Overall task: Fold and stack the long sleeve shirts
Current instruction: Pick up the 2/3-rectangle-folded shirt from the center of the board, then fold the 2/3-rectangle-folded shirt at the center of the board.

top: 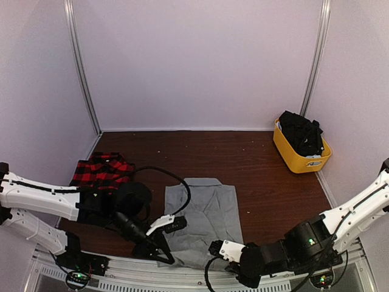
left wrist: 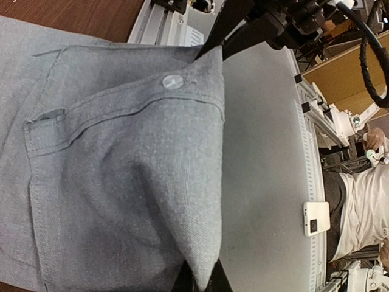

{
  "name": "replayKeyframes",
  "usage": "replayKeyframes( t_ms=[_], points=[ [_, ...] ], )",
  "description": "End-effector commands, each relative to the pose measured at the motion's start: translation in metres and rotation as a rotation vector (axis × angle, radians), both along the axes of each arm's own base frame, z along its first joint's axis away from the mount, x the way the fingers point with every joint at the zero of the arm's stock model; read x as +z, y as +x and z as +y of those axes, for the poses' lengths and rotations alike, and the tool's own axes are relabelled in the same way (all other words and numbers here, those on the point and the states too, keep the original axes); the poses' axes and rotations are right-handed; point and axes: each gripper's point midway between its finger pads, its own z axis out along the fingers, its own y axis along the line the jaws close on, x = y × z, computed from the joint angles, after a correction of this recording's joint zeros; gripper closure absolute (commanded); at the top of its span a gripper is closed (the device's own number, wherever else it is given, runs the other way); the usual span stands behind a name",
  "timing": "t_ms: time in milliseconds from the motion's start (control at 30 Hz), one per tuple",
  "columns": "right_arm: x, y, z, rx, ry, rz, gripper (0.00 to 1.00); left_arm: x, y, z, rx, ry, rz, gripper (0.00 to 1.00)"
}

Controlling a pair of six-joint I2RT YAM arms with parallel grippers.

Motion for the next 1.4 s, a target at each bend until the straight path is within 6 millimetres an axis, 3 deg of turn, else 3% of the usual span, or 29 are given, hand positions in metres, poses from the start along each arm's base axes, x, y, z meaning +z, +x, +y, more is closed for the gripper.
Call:
replayKeyframes(
  t_ms=[0, 133, 433, 600, 767, 1033, 1233, 1367],
  points=[
    [0.032, -0.012, 0.001, 0.041, 0.045, 0.09, 1.0, 0.037, -0.001, -0.004, 0.003, -0.084, 0.028, 0.98],
    [0.047, 0.024, -0.006, -0.037, 0.064, 0.071, 1.0, 0.046, 0.028, -0.005, 0.082, -0.109, 0.041, 0.99],
    [0.076, 0.127, -0.019, -0.203, 0.108, 0.056, 1.0, 0.058, 0.125, 0.005, 0.314, -0.182, 0.064, 1.0],
    [0.061, 0.2, -0.035, -0.348, 0.072, 0.097, 1.0, 0.048, 0.176, 0.008, 0.415, -0.179, 0.07, 1.0],
    [0.042, 0.251, -0.038, -0.396, 0.088, 0.131, 0.89, 0.035, 0.219, 0.013, 0.491, -0.168, 0.076, 1.0],
    [0.016, 0.299, -0.037, -0.432, 0.105, 0.162, 0.73, -0.008, 0.256, 0.013, 0.549, -0.092, 0.122, 1.0],
    [0.016, 0.309, -0.033, -0.385, 0.138, 0.122, 0.51, -0.004, 0.264, 0.005, 0.525, -0.125, 0.126, 1.0],
    [0.031, 0.306, -0.033, -0.344, 0.196, 0.06, 0.35, 0.006, 0.262, 0.004, 0.502, -0.154, 0.112, 1.0]
  ],
)
